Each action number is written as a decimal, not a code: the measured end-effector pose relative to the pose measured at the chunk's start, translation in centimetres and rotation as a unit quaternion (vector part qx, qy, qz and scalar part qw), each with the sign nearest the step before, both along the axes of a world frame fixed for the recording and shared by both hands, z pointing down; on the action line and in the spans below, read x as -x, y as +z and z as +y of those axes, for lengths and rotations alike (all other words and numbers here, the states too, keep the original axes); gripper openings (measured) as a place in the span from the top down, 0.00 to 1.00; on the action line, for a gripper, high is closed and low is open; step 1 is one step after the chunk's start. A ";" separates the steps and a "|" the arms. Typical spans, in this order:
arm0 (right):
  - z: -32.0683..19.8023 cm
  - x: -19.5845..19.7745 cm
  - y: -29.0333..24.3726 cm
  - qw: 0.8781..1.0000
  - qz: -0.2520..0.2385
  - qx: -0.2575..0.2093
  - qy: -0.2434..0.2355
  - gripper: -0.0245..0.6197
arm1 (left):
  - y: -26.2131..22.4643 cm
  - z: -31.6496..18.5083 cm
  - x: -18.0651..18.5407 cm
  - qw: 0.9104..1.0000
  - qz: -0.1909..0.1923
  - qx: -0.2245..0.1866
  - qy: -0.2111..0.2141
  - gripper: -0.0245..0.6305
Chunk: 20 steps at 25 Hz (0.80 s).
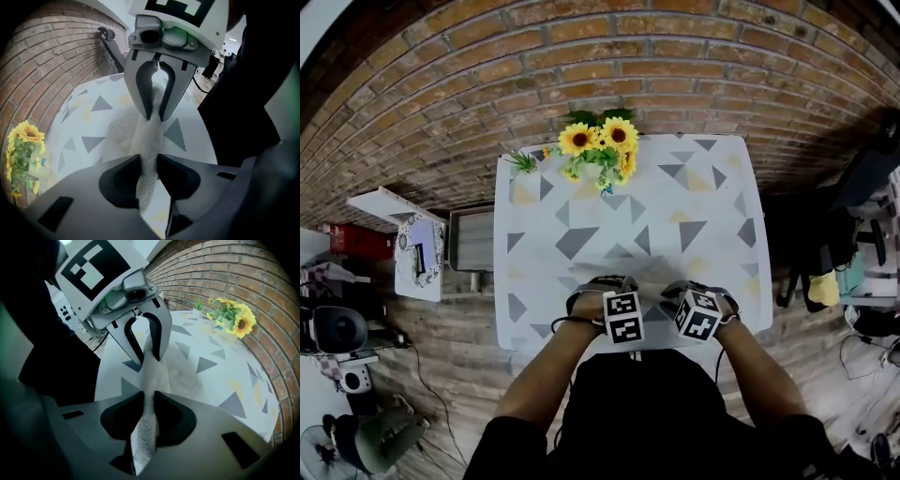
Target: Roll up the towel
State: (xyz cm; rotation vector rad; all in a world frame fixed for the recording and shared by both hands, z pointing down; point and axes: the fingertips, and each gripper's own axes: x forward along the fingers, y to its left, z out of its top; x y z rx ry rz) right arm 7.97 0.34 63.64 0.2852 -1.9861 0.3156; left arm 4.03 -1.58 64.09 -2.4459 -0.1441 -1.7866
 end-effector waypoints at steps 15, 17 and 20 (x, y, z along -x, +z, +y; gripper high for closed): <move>-4.0 -2.3 -0.6 0.996 0.006 -0.028 0.089 0.77 | -1.9 -3.1 -1.1 0.996 0.034 -0.083 -0.023 0.70; -4.9 -2.8 -0.7 0.995 0.007 -0.027 0.101 0.75 | -2.2 -3.2 -1.3 0.995 0.038 -0.091 -0.020 0.70; -5.8 -3.3 -0.6 0.994 0.011 -0.022 0.109 0.75 | -2.1 -3.2 -1.6 0.995 0.036 -0.094 -0.013 0.70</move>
